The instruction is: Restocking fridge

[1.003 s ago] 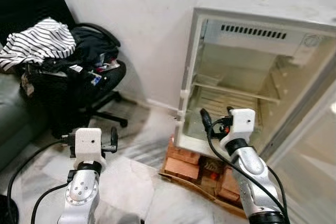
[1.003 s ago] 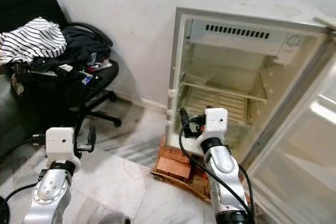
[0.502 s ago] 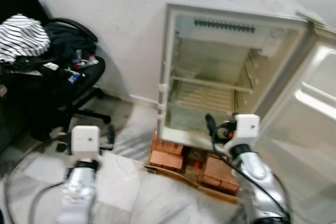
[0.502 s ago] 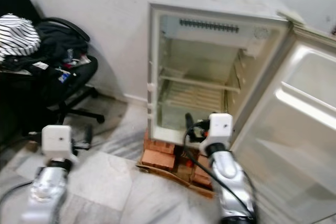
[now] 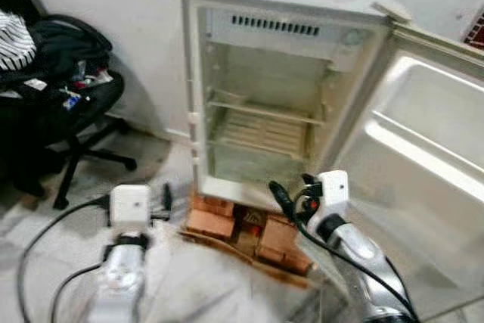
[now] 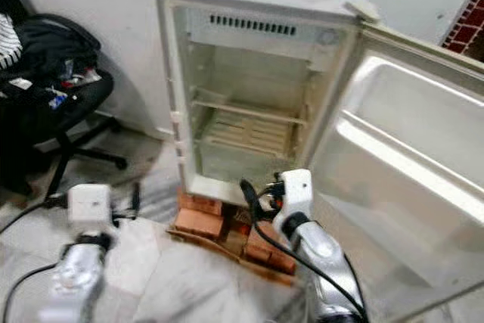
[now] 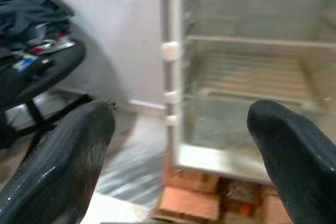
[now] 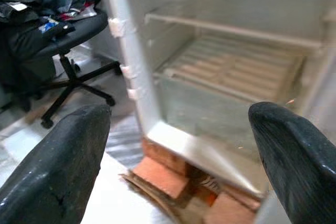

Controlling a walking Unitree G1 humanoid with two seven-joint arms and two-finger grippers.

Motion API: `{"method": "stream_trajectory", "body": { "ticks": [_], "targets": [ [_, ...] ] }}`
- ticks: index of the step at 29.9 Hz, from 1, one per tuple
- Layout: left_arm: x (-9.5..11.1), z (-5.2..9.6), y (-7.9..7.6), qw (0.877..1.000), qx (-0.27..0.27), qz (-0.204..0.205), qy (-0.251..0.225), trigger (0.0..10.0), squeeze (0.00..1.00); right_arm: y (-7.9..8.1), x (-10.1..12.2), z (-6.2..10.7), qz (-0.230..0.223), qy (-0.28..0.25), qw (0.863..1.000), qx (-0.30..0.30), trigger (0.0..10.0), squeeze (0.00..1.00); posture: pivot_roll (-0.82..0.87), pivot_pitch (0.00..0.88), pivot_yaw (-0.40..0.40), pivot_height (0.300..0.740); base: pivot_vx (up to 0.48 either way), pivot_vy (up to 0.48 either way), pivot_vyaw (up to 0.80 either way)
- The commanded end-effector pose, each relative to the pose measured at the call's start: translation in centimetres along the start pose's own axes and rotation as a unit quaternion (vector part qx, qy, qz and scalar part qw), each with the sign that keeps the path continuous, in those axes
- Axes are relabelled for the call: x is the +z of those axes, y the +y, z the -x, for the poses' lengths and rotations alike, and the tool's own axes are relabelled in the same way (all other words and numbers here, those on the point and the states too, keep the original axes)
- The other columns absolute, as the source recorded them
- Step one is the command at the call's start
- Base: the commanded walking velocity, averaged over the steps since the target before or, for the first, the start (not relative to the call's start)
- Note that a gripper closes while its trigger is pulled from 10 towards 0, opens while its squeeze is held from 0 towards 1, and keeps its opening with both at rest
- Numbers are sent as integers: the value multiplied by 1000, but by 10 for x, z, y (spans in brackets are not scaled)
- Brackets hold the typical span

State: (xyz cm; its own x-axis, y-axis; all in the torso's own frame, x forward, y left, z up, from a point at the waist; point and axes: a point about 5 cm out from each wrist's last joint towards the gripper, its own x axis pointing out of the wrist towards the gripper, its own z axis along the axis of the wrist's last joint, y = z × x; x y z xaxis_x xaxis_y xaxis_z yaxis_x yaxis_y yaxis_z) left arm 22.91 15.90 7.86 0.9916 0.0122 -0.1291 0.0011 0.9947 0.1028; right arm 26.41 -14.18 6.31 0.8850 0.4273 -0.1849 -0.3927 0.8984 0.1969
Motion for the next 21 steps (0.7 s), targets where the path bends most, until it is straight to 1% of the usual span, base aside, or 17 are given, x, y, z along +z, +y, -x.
{"method": "stream_trajectory", "body": {
  "ticks": [1, 4, 10, 12, 16, 17, 18, 20, 21],
  "targets": [
    [-2, 1, 5, 1000, 4, -1, 5, 10000, 0, 7, -2, -3, -13, 7, 999, 28, 10000, 0, 80, 7, -49, 740, 0, -465, 0],
    [-3, 3, 3, 1000, -4, -2, 4, 10000, 0, 6, -2, -4, -15, 16, 999, 44, 10000, 0, 81, 7, -49, 740, 0, -459, 0],
    [-4, 3, 4, 1000, -3, -5, 8, 10000, 0, 5, -3, -5, -15, 31, 997, 72, 10000, 0, 84, 6, -50, 740, 0, -458, 0],
    [-5, 3, 4, 1000, -4, -6, 7, 10000, 0, 5, -4, -5, -9, 36, 996, 81, 10000, 0, 84, 6, -50, 740, 0, -458, 0],
    [-5, 4, 3, 1000, -7, -9, 9, 10000, 0, 8, -5, -4, -21, 42, 993, 106, 10000, 0, 84, 8, -50, 740, 0, -458, 0],
    [-6, 5, 2, 1000, -9, -10, 11, 10000, 0, 10, -6, -3, -29, 46, 991, 122, 10000, 0, 84, 9, -50, 740, 0, -458, 0],
    [-6, 5, 2, 1000, -9, -10, 11, 10000, 0, 10, -6, -3, -29, 46, 991, 122, 10000, 0, 84, 9, -50, 740, 0, -458, 0],
    [-7, 5, 2, 1000, -11, -11, 10, 10000, 0, 16, -7, 2, -46, 60, 982, 175, 10000, 0, 86, 12, -49, 740, 0, -454, 0],
    [-7, 6, 2, 1000, -12, -13, 9, 10000, 0, 17, -7, 4, -52, 65, 978, 191, 10000, 0, 86, 13, -49, 740, 0, -454, 0]
  ]
}}
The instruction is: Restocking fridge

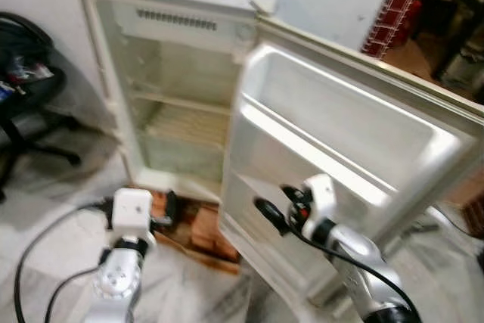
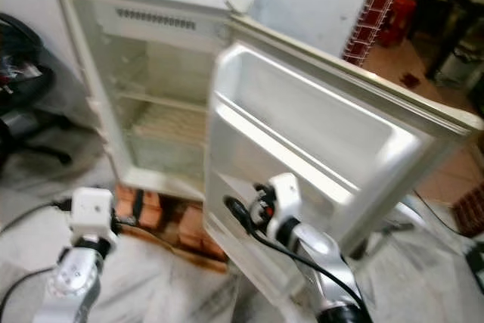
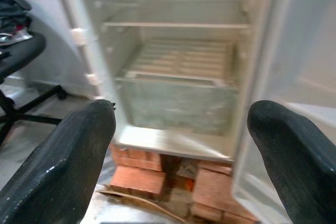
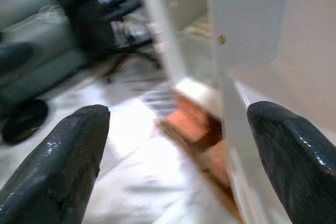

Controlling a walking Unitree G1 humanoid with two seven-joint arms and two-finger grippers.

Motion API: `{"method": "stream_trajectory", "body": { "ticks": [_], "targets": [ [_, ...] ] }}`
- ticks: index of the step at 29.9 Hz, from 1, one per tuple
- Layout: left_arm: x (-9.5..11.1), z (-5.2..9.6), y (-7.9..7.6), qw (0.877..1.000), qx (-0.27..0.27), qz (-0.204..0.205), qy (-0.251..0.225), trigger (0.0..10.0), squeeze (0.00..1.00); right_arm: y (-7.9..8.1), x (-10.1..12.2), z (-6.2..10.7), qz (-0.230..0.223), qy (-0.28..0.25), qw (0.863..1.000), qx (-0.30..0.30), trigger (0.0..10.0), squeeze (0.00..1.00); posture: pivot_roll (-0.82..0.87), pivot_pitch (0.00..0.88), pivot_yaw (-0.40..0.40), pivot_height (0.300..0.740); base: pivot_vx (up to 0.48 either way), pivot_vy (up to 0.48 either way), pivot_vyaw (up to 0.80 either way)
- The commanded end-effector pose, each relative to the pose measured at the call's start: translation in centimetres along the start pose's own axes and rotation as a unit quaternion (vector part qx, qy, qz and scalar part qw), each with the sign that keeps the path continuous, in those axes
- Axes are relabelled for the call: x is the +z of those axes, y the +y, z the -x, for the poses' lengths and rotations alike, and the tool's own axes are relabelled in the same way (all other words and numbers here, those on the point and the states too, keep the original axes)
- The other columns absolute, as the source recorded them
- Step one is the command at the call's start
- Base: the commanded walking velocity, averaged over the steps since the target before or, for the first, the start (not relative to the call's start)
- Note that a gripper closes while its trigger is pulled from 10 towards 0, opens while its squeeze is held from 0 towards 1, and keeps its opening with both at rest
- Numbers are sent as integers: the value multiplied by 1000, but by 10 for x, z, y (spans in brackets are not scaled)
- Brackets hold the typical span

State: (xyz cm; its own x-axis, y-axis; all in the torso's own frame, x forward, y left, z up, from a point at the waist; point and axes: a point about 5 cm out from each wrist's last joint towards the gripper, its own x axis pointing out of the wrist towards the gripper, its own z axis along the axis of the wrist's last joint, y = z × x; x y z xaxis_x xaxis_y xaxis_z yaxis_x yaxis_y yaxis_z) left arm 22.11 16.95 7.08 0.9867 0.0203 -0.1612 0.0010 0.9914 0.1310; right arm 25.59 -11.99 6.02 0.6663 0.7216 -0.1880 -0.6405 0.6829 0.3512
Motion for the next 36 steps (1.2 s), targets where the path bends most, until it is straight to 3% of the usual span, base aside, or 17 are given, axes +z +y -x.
{"method": "stream_trajectory", "body": {
  "ticks": [1, 3, 8, 16, 21, 22, 24, 29, 32, 34, 36],
  "targets": [
    [3, 0, -8, 1000, -14, 0, -7, 10000, 0, 1, -1, 12, -11, 21, 999, 48, 10000, 0, 86, 13, -49, 740, 0, -461, 0],
    [1, 0, -8, 1000, -15, 1, -3, 10000, 0, 8, -1, 21, -17, 43, 993, 112, 10000, 0, 86, 16, -50, 740, 0, -444, 0],
    [0, 1, -8, 1000, -14, -1, -1, 10000, 0, 2, -6, 41, -11, 99, 980, 170, 10000, 0, 87, 17, -55, 740, 0, -435, 0],
    [0, 3, -8, 1000, -14, -3, -5, 10000, 0, -14, -16, 54, 45, 166, 970, 175, 10000, 0, 95, 21, -57, 740, 0, -94, 0],
    [-1, 7, 0, 1000, 12, -9, -5, 10000, 0, -49, -5, 46, 115, 160, 979, 47, 10000, 0, 99, 25, -53, 740, 0, 0, 0],
    [-1, 7, 0, 1000, 12, -9, -5, 10000, 0, -49, -5, 46, 115, 160, 979, 47, 10000, 0, 99, 25, -53, 740, 0, 0, 0],
    [-5, 13, 6, 999, 38, -8, 2, 10000, 0, -69, 9, 44, 127, 141, 981, -42, 10000, 0, 103, 31, -52, 740, 0, 0, 0],
    [-22, 30, 10, 998, 57, -13, 32, 10000, 0, -99, 28, 43, 157, 112, 962, -194, 10000, 0, 109, 33, -55, 740, 0, 0, 0],
    [-27, 35, 12, 997, 57, -12, 42, 10000, 0, -103, 35, 41, 159, 89, 957, -226, 10000, 0, 113, 34, -56, 740, 0, 0, 0],
    [-40, 48, 16, 997, 42, -3, 70, 10000, 0, -97, 54, 25, 127, 10, 963, -239, 10000, 0, 119, 33, -57, 740, 0, 0, 0],
    [-43, 51, 14, 997, 35, -5, 74, 10000, 0, -96, 55, 21, 124, 4, 963, -238, 10000, 0, 122, 30, -57, 740, 0, 0, 0]
  ]
}}
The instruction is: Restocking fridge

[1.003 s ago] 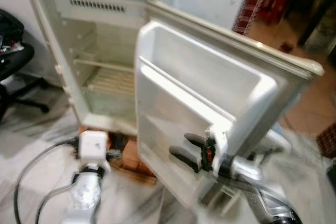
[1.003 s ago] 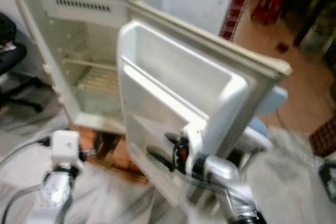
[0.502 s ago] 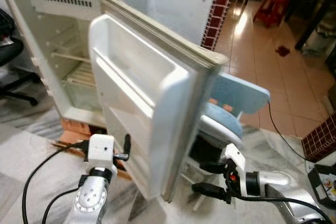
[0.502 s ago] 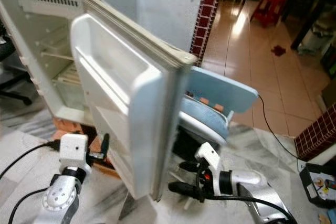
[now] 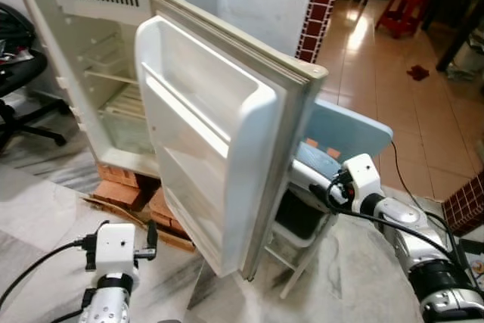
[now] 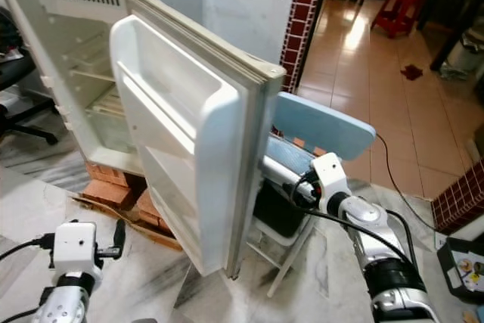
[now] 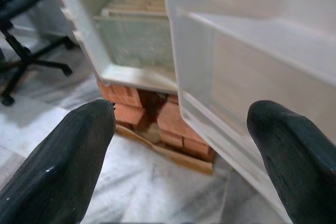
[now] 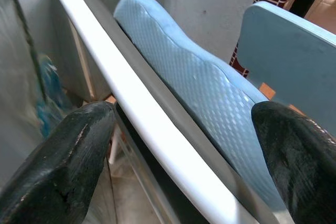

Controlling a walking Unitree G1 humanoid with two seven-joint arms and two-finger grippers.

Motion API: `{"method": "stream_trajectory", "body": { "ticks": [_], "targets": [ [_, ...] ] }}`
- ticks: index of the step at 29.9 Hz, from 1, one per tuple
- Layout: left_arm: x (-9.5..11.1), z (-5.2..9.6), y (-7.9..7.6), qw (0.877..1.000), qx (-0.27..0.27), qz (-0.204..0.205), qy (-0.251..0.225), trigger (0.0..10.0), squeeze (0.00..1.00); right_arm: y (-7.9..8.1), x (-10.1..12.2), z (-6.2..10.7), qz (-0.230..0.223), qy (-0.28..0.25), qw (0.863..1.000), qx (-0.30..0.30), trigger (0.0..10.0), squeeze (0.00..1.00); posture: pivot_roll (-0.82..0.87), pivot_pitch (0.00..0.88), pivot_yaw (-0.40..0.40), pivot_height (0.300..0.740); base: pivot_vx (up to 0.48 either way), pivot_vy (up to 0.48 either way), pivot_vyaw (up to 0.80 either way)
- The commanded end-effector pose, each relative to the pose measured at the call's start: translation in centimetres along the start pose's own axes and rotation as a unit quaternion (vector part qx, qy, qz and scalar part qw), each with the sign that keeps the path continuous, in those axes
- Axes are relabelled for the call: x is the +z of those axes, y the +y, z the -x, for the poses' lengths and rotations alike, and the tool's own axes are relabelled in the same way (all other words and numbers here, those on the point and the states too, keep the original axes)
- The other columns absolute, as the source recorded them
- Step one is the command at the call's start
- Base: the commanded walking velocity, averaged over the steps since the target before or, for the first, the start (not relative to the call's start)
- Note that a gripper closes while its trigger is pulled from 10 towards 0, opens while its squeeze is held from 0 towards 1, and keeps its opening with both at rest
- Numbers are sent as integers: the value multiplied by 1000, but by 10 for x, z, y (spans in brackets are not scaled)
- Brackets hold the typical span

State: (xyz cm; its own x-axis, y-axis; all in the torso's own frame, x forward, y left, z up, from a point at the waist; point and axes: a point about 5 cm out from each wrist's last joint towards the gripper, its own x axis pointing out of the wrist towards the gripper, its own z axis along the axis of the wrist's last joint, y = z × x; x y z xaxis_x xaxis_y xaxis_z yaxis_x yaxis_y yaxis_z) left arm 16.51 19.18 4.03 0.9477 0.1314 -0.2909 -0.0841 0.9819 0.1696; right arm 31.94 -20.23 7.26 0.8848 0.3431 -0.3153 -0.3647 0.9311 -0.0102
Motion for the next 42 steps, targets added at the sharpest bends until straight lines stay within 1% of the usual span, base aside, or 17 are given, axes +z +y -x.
{"method": "stream_trajectory", "body": {
  "ticks": [1, 6, 7, 9, 11, 12, 13, 14, 17, 19, 21, 24, 27, 30, 31, 35, 42],
  "targets": [
    [-2, 2, -4, 1000, -14, 2, 2, 10000, 0, -5, 10, -1, -9, -20, 1000, -14, 10000, 0, 122, 30, -57, 740, 0, 0, 0],
    [-12, 5, -4, 1000, -19, -10, 15, 10000, 0, 8, 39, -11, -140, -120, 982, 27, 10000, 0, 126, 26, -63, 740, 0, 0, 0],
    [-12, 5, -4, 1000, -19, -10, 15, 10000, 0, 8, 39, -11, -140, -120, 982, 27, 10000, 0, 126, 26, -63, 740, 0, 0, 0],
    [-21, 9, 0, 999, -16, -19, 28, 10000, 0, 36, 67, -6, -211, -193, 945, 161, 10000, 0, 127, 20, -65, 740, 0, 0, 0],
    [-28, 13, 3, 999, -12, -25, 37, 10000, 0, 56, 82, 6, -232, -217, 910, 266, 10000, 0, 132, 20, -69, 740, 0, 0, 0],
    [-28, 13, 3, 999, -12, -25, 37, 10000, 0, 56, 82, 6, -232, -217, 910, 266, 10000, 0, 132, 20, -69, 740, 0, 0, 0],
    [-37, 18, 8, 998, -3, -34, 48, 10000, 0, 71, 89, 19, -238, -223, 879, 348, 10000, 0, 141, 19, -74, 740, 0, 0, 0],
    [-44, 22, 12, 998, 6, -34, 56, 10000, 0, 75, 91, 23, -242, -221, 866, 379, 10000, 0, 145, 20, -77, 740, 0, 0, 0],
    [-77, 32, 24, 994, 33, -24, 101, 10000, 0, 79, 88, 27, -252, -210, 850, 413, 10000, 0, 157, 20, -85, 740, 0, 0, 0],
    [-104, 41, 30, 988, 59, -11, 143, 10000, 0, 79, 81, 22, -245, -193, 860, 404, 10000, 0, 165, 21, -91, 740, 0, 0, 0],
    [-118, 48, 32, 984, 69, -15, 165, 10000, 0, 75, 72, 10, -227, -173, 887, 363, 10000, 0, 171, 20, -95, 740, 0, 0, 0],
    [-126, 54, 35, 979, 89, 4, 180, 10000, 0, 68, 63, -2, -217, -153, 917, 297, 10000, 0, 187, 18, -105, 740, 0, 0, 0],
    [-128, 54, 37, 979, 98, 9, 181, 10000, 0, 64, 61, -8, -225, -147, 925, 267, 10000, 0, 199, 15, -111, 740, 0, 0, 0],
    [-130, 49, 40, 981, 102, -11, 162, 10000, 0, 55, 58, -17, -201, -142, 950, 193, 10000, 0, 205, 11, -114, 740, 0, 0, 0],
    [-126, 42, 45, 983, 110, -42, 138, 10000, 0, 49, 58, -21, -173, -146, 963, 143, 10000, 0, 203, 10, -115, 740, 0, 0, 0],
    [-110, 21, 53, 987, 121, -59, 92, 10000, 0, 40, 53, -23, -150, -152, 975, 64, 10000, 0, 196, 8, -112, 740, 0, 0, 0],
    [-53, -17, 69, 987, 136, -80, -26, 10000, 0, 44, 43, -16, -143, -164, 976, 31, 10000, 0, 170, 7, -96, 740, 0, 0, 0]
  ]
}}
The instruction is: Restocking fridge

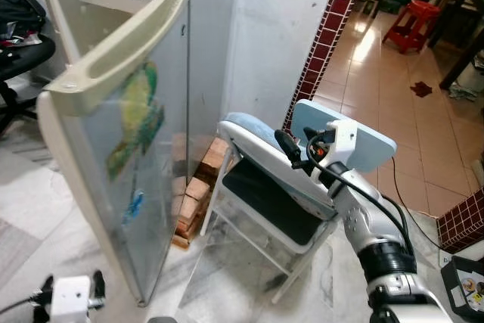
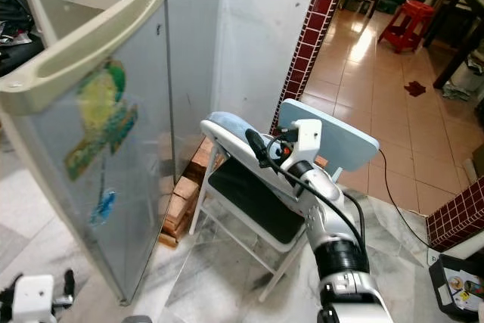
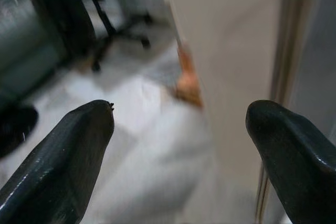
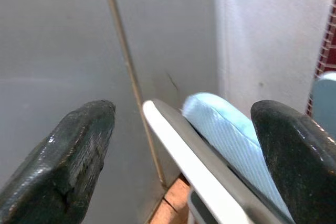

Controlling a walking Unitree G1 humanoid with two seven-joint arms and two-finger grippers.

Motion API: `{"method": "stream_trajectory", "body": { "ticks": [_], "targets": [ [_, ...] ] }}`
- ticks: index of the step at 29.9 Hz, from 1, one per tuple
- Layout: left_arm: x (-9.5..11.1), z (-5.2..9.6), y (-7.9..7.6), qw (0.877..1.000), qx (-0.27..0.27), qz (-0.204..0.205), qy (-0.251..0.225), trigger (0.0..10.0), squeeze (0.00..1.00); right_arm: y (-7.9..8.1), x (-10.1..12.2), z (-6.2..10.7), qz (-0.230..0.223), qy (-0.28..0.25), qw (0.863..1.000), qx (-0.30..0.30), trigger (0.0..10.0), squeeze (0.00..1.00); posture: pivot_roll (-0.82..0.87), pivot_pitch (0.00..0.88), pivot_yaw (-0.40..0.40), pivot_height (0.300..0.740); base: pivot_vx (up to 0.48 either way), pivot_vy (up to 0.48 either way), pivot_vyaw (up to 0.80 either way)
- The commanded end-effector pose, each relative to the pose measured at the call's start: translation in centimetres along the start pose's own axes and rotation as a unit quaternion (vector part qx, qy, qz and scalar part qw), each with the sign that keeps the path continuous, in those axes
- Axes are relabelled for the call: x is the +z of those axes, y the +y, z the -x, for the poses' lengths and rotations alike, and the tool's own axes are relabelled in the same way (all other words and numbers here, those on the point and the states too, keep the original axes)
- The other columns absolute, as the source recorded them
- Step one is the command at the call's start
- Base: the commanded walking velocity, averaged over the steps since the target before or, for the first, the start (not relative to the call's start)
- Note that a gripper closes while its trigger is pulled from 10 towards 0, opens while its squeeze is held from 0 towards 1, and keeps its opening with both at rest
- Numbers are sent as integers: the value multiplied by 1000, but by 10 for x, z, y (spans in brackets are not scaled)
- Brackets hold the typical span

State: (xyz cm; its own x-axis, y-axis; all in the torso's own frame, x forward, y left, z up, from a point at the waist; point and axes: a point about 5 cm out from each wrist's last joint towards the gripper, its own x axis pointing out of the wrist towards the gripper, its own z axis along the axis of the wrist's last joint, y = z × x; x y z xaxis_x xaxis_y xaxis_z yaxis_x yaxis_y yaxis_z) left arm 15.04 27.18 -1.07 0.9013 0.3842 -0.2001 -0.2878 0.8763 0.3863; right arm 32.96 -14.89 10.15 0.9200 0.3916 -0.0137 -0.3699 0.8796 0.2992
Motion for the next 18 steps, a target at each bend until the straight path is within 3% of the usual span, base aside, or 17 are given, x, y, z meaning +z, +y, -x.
{"method": "stream_trajectory", "body": {
  "ticks": [1, 2, 3, 4, 5, 8, 13, 18],
  "targets": [
    [23, -11, -3, 999, 4, 9, -39, 10000, 0, 1, 6, 0, 14, -19, 1000, -7, 10000, 0, 168, 7, -96, 740, 0, 0, 0],
    [32, -15, -3, 998, 6, 13, -53, 10000, 0, 2, 5, 0, 16, -21, 1000, -9, 10000, 0, 166, 7, -96, 740, 0, 0, 0],
    [55, -21, -6, 996, 6, 21, -85, 10000, 0, 4, 4, 1, 21, -27, 999, -14, 10000, 0, 160, 6, -93, 740, 0, 0, 0],
    [55, -21, -6, 996, 6, 21, -85, 10000, 0, 4, 4, 1, 21, -27, 999, -14, 10000, 0, 160, 6, -93, 740, 0, 0, 0],
    [73, -24, -9, 994, 3, 28, -105, 10000, 0, 5, 4, 2, 23, -30, 999, -16, 10000, 0, 156, 6, -92, 740, 0, 0, 0],
    [95, -26, -16, 991, -5, 44, -123, 10000, 0, 9, 3, 5, 26, -34, 999, -17, 10000, 0, 147, 8, -90, 740, 0, 320, 0],
    [98, -27, -12, 992, 27, 48, -111, 10000, 0, 11, -3, 9, 31, -30, 999, -19, 10000, 0, 147, 11, -92, 740, 0, 480, 0],
    [80, -24, 26, 989, 133, 23, -53, 10000, 0, 13, -7, 11, 31, -23, 999, -15, 10000, 0, 148, 14, -96, 740, 0, 480, 0]
  ]
}}
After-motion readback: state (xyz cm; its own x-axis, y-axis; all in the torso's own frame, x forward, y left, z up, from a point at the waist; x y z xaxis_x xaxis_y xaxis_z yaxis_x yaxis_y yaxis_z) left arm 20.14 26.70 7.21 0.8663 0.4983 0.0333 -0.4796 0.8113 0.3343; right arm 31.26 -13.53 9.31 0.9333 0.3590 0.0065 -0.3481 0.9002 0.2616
